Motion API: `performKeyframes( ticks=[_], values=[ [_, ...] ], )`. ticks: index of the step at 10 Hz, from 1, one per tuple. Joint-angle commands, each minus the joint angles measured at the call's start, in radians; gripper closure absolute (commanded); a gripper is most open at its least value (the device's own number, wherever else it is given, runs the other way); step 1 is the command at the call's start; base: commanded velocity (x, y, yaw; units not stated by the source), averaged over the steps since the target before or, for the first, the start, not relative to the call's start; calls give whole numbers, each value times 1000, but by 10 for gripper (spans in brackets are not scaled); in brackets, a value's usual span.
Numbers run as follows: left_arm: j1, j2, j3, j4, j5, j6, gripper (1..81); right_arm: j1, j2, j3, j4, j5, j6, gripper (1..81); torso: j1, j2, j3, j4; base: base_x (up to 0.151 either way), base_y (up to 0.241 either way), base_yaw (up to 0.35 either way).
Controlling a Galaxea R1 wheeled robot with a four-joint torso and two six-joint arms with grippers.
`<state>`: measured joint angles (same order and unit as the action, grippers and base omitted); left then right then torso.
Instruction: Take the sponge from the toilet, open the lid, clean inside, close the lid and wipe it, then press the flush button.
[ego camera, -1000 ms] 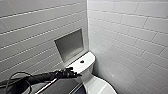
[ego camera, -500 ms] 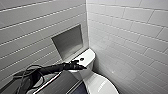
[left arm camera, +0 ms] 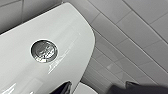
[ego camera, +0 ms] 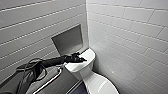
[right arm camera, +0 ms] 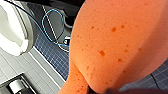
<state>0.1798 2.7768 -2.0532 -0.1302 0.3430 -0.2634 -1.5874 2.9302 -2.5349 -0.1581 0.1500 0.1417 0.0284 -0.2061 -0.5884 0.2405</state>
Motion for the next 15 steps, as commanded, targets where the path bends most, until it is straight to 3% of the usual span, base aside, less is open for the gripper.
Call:
performKeyframes(
  ticks=[1, 5, 6, 10, 14, 15],
  values=[
    [-182, 63, -126, -6, 22, -2, 10, -20, 13, 12, -17, -70, -4, 811, 0, 0, 0, 0, 0, 0, 0],
    [-222, 170, -284, 1, 1, 3, 10, -21, 17, 10, -12, -70, -2, 811, 0, 0, 0, 0, 0, 0, 0],
    [-225, 190, -308, 17, -2, 3, 811, -21, 17, 10, -11, -70, -2, 811, 0, 0, 0, 0, 0, 0, 0],
    [-245, 261, -433, 34, -19, 3, 811, -20, 17, 15, -11, -70, -1, 811, 0, 0, 0, 0, 0, 0, 0],
    [-246, 327, -580, 119, -21, 4, 811, -21, 20, 16, -9, -70, -1, 811, 0, 0, 0, 0, 0, 0, 0],
    [-246, 330, -599, 127, -21, 4, 811, -21, 22, 16, -11, -70, -1, 811, 0, 0, -37, 0, 0, 0, 0]
  ],
)
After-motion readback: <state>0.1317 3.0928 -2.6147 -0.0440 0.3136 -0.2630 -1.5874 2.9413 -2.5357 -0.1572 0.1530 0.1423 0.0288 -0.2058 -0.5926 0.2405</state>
